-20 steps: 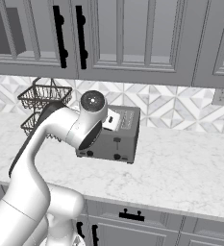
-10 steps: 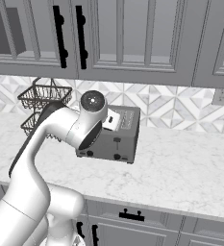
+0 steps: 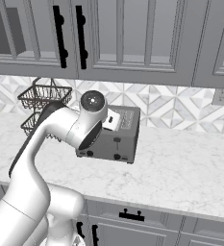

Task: Start the toaster. Once the lever pops up, take the bread to the plate on the dining counter.

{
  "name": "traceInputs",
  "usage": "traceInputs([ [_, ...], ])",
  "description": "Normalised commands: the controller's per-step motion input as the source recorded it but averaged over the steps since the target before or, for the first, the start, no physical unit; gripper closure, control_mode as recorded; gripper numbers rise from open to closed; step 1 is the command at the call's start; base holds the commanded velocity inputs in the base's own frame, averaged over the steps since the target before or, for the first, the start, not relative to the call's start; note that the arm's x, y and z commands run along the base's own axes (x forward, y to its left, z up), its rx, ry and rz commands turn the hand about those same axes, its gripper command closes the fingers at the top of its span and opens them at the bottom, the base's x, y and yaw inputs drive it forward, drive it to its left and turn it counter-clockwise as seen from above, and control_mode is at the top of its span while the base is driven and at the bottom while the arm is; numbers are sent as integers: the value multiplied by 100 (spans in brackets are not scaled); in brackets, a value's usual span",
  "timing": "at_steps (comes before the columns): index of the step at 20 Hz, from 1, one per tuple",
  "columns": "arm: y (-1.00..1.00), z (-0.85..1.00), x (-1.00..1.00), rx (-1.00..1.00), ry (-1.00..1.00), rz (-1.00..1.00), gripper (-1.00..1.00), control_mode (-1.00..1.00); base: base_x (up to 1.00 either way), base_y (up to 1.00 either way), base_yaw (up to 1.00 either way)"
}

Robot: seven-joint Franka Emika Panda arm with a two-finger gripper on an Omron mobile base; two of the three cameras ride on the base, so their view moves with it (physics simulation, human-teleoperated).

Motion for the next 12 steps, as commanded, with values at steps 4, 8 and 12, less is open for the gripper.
traceInputs([
  [4,0,0,0,0,0,0,-100,-100,0,0,0],
  [8,0,0,0,0,0,0,-100,-100,0,0,0],
  [12,0,0,0,0,0,0,-100,-100,0,0,0],
])
